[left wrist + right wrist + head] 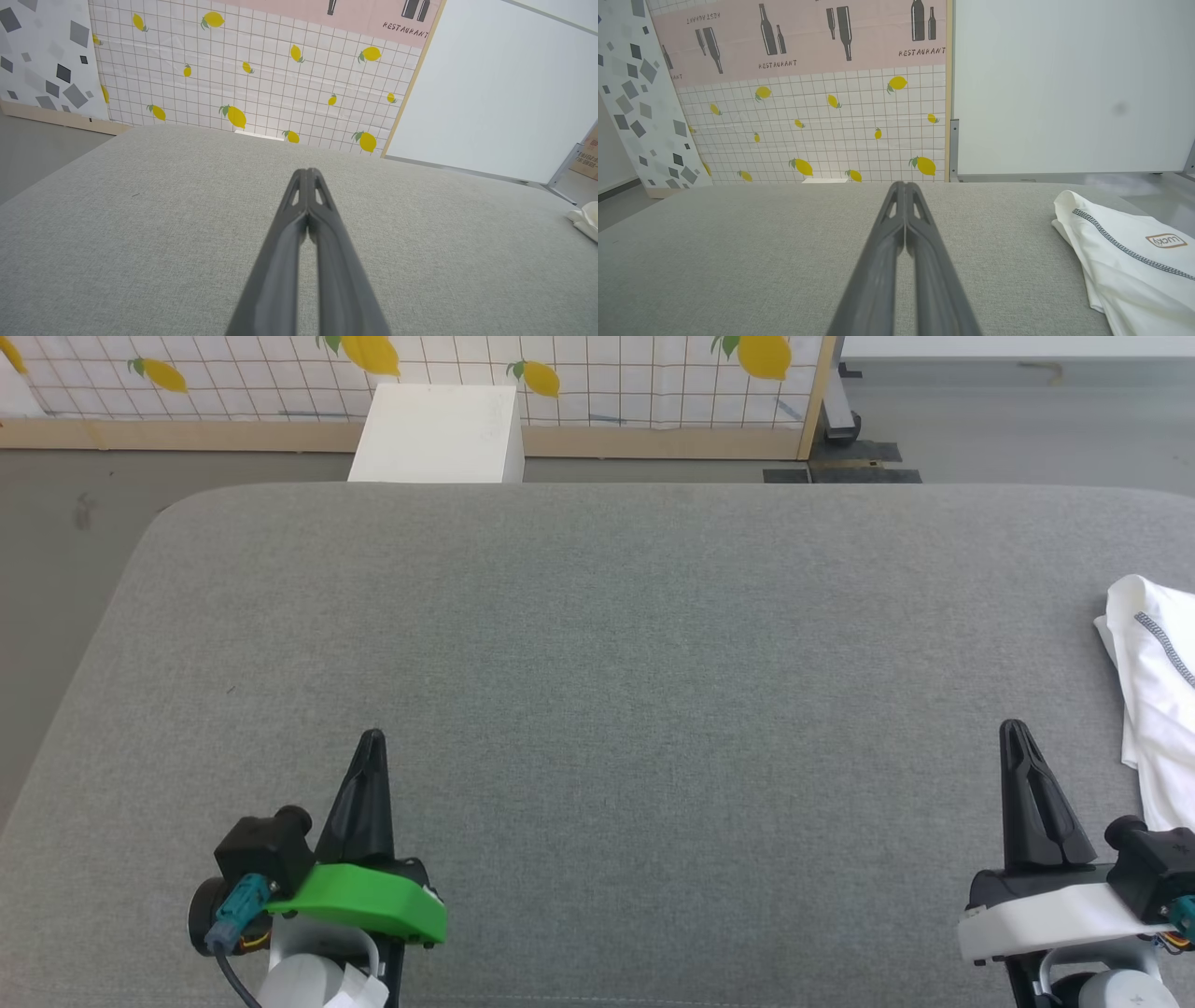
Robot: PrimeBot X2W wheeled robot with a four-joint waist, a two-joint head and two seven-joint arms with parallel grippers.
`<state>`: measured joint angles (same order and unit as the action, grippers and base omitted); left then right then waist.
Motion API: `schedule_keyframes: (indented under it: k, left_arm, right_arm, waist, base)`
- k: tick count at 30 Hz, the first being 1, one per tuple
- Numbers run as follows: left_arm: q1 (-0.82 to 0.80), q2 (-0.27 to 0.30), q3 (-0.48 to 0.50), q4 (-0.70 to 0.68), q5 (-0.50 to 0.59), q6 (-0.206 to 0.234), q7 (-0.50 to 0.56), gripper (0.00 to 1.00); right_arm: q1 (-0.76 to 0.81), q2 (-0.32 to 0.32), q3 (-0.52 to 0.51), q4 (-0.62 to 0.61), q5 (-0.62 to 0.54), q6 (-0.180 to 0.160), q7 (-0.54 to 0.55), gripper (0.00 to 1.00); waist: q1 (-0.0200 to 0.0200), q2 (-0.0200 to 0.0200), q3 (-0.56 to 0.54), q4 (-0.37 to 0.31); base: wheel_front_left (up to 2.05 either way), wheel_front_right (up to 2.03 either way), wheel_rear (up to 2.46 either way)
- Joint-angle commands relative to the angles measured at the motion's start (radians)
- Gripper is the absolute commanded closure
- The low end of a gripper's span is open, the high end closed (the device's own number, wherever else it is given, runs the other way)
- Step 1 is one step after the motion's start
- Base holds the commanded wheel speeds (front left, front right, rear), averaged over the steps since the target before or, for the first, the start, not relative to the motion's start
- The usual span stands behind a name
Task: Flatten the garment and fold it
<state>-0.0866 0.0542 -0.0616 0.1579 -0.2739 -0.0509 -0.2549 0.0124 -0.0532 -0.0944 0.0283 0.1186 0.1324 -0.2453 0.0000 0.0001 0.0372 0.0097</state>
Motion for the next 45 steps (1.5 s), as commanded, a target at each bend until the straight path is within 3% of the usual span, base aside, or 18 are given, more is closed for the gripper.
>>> schedule_keyframes:
  k: [1, 45]
  left_arm:
    - [0.002, 0.000, 0.002, -0.004, 0.008, 0.001, 0.006, 1.00]
    - [0.034, -0.002, 0.024, -0.062, 0.107, 0.020, 0.099, 1.00]
  right_arm:
    - [0.000, 0.000, 0.002, -0.001, -0.003, 0.000, 0.006, 1.00]
    - [-0.005, 0.001, 0.037, -0.011, -0.047, -0.001, 0.096, 1.00]
  waist:
    - [0.0000, -0.0001, -0.001, 0.000]
    - [0.0000, -0.0001, -0.014, -0.004]
  base:
    - [0.00, 0.00, 0.00]
    - [0.00, 0.00, 0.00]
